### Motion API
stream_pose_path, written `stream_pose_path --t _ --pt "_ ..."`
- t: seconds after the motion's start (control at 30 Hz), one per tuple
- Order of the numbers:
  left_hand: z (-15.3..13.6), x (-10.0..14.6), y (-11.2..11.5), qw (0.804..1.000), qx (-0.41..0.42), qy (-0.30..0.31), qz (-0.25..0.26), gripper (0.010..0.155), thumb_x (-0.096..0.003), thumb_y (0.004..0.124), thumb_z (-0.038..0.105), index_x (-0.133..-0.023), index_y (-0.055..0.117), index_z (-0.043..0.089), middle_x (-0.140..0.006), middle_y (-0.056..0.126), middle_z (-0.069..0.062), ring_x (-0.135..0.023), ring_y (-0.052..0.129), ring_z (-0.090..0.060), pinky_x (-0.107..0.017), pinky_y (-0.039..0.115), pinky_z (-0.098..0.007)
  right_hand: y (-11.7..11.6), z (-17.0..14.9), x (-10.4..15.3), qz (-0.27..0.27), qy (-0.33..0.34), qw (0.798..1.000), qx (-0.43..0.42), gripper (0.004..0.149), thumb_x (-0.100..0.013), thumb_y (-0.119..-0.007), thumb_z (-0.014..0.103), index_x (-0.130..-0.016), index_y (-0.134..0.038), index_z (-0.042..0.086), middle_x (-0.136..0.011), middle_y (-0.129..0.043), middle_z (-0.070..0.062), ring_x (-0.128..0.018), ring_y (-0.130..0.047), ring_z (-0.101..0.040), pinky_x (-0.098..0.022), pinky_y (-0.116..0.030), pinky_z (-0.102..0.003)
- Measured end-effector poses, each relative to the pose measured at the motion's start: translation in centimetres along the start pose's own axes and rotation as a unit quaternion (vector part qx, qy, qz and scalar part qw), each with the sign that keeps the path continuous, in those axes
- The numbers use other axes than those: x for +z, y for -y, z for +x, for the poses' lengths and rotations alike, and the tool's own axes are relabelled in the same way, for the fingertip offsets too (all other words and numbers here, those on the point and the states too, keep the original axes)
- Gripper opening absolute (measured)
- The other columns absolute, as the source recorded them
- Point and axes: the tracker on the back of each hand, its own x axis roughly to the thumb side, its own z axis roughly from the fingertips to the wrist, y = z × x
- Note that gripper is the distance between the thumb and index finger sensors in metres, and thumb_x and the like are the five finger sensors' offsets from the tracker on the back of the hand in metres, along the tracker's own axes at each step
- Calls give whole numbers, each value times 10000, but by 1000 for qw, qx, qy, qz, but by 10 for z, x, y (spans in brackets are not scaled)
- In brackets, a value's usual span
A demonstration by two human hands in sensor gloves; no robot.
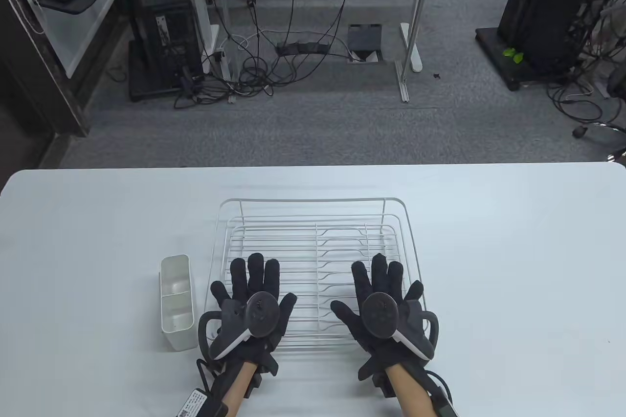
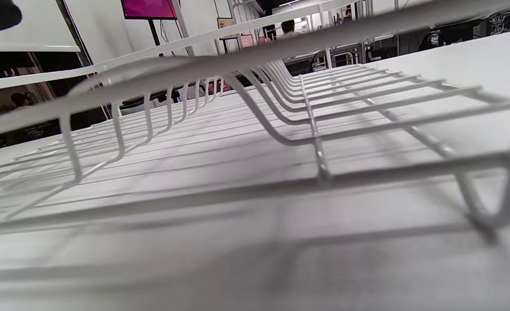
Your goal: Hang the cutlery bin on dish rack (Opening facing upward)
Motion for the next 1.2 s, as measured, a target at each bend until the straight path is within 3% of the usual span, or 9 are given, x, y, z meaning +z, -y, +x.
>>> stream_pose_path --t 1.2 --pt "0 0 1 1000 1 -2 3 700 -646 380 667 -1164 120 275 -1196 45 -72 -1117 109 -391 -674 147 -704 0 -1 0 1 -1 1000 -4 784 -551 -576 677 -1129 -271 246 -1164 -163 -165 -1054 -158 -451 -641 -110 -691"
